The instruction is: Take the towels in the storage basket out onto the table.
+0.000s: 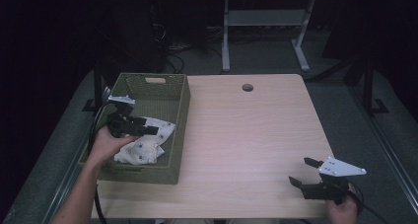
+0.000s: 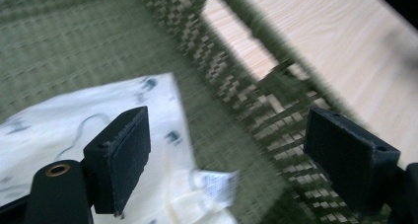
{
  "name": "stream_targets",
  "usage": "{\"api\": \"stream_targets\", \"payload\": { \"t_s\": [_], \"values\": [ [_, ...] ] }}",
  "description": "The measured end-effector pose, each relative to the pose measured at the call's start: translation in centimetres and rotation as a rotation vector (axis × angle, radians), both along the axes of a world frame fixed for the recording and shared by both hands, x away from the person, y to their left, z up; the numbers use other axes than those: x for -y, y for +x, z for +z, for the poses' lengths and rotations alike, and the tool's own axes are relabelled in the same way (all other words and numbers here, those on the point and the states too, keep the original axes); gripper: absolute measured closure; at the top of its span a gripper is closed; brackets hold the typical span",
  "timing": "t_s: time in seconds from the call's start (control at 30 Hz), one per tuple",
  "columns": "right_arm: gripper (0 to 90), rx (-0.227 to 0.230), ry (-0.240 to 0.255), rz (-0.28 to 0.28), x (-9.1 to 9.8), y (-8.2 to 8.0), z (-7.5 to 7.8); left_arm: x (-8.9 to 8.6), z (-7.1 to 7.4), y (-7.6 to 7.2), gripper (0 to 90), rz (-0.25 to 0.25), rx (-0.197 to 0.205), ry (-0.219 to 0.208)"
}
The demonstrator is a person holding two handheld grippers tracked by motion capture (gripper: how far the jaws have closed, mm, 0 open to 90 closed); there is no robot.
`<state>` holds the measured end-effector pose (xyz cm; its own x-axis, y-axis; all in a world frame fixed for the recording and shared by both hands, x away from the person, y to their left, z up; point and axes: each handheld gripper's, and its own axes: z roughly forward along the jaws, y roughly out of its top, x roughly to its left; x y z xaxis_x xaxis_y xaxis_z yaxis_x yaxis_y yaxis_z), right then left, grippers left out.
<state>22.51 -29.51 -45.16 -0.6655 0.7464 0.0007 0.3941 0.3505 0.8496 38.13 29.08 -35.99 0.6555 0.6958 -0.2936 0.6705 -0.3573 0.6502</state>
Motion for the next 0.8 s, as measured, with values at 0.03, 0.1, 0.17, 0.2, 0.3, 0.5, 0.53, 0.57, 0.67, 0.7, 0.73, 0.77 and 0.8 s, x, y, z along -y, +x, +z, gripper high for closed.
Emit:
{"api": "stream_targets", "payload": {
  "t_s": [0.03,0.1,0.17,0.2,0.3,0.5,0.53,0.57,0.67,0.7,0.73,0.77,0.8],
  "values": [
    [14.0,0.0,0.0,0.0,0.0,0.0,0.0,-0.1,-0.1,0.1,17.6,0.004,-0.002,0.013],
    [14.0,0.003,-0.002,0.004,0.0,0.1,0.0,-0.6,-0.4,0.3,19.4,0.015,-0.021,0.034],
    [14.0,0.002,-0.005,0.005,0.0,0.1,0.0,-0.6,-0.5,0.4,19.5,0.023,-0.024,0.039],
    [14.0,0.003,-0.009,0.006,0.0,0.1,0.0,-0.7,-0.6,0.5,19.5,0.027,-0.029,0.041],
    [14.0,0.004,-0.011,0.006,-0.1,0.1,0.0,-1.0,-1.0,0.9,19.7,0.048,-0.047,0.081],
    [14.0,0.002,-0.008,0.005,-0.1,0.0,0.0,-0.9,-1.9,1.3,22.6,0.055,-0.095,0.167],
    [14.0,0.003,-0.01,0.005,-0.1,0.0,0.0,-0.9,-2.2,1.4,23.2,0.058,-0.106,0.182],
    [14.0,0.003,-0.01,0.005,-0.1,0.0,0.0,-0.8,-2.4,1.5,23.2,0.06,-0.112,0.21],
    [14.0,0.003,-0.01,0.007,-0.1,0.0,0.0,-0.9,-2.9,1.8,23.3,0.062,-0.132,0.264],
    [14.0,0.003,-0.011,0.007,-0.1,-0.1,0.0,-1.0,-3.2,2.0,22.5,0.075,-0.157,0.267],
    [14.0,0.002,-0.011,0.007,-0.1,-0.1,0.1,-1.0,-3.4,2.1,21.8,0.082,-0.171,0.275],
    [14.0,0.002,-0.011,0.007,-0.1,-0.1,0.1,-1.0,-3.4,2.1,21.8,0.082,-0.171,0.275],
    [14.0,0.011,-0.013,0.011,-0.1,-0.1,0.1,-1.1,-3.6,2.2,21.8,0.078,-0.175,0.303]
  ]
}}
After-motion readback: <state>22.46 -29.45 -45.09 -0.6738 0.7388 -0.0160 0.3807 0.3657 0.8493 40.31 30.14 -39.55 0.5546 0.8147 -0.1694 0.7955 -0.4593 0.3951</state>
